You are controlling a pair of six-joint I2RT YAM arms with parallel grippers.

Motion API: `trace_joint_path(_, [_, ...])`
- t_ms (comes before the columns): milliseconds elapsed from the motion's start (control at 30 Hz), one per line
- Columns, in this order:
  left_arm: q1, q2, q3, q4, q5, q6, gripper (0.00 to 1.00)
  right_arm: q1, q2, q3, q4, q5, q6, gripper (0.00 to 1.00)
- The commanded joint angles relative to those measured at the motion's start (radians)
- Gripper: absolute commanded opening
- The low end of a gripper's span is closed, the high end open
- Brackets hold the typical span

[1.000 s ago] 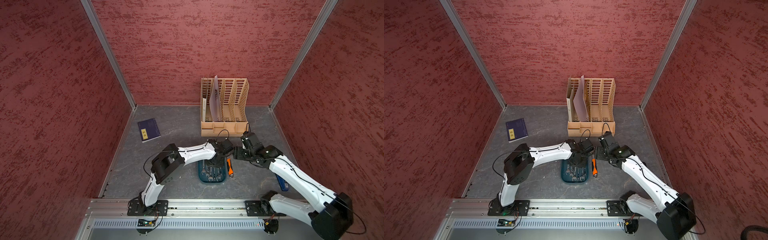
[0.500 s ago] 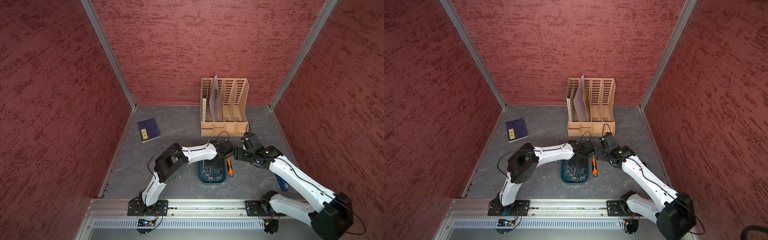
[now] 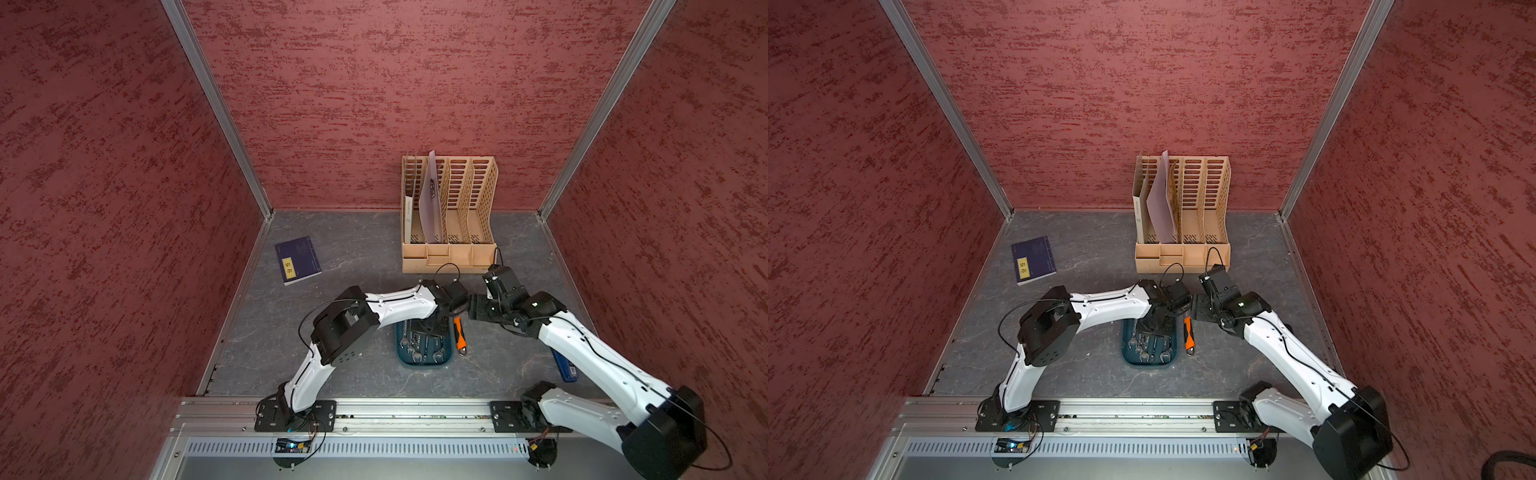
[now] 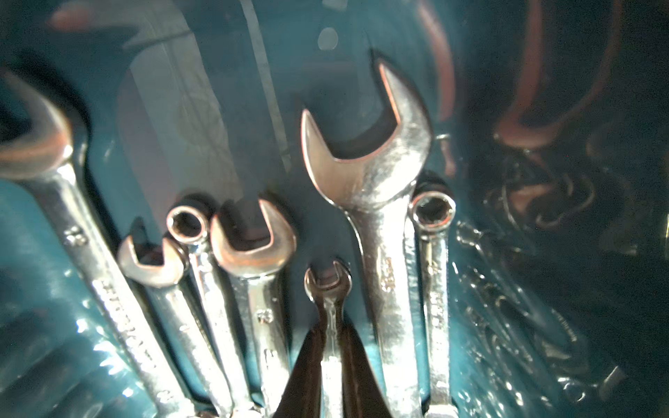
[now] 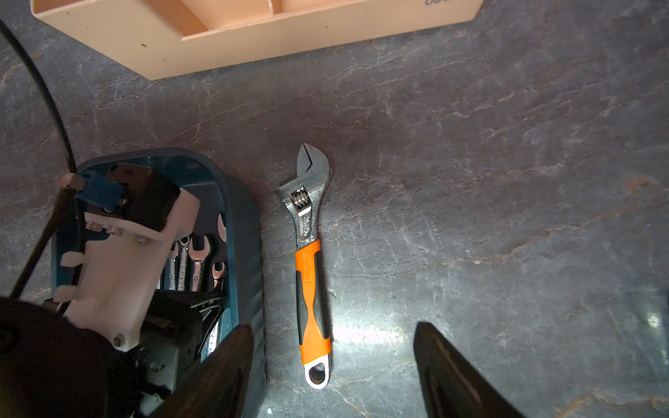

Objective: Take out the wrench from the storage box
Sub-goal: Pick up the wrench from the storage box.

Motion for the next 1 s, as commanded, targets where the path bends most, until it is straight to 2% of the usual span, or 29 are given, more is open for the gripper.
trace_joint_path(0, [-0.004,0.022,-0.006,-0.026,-0.02,-0.012,0.12,-0.012,-0.021,-0.003,0.001,0.017,-0.005,0.75])
trace_joint_path(667, [0.055,-0.164,0.061,-0.136,-0.082,0.061,0.12,-0.015,-0.026,-0.002,-0.004,0.014,-0.006,0.75])
trace_joint_path(967, [0.157,-0.282,0.029,-0.192,-0.141,0.092,0.12,-0.016,-0.025,0.001,-0.009,0.013,-0.009,0.75])
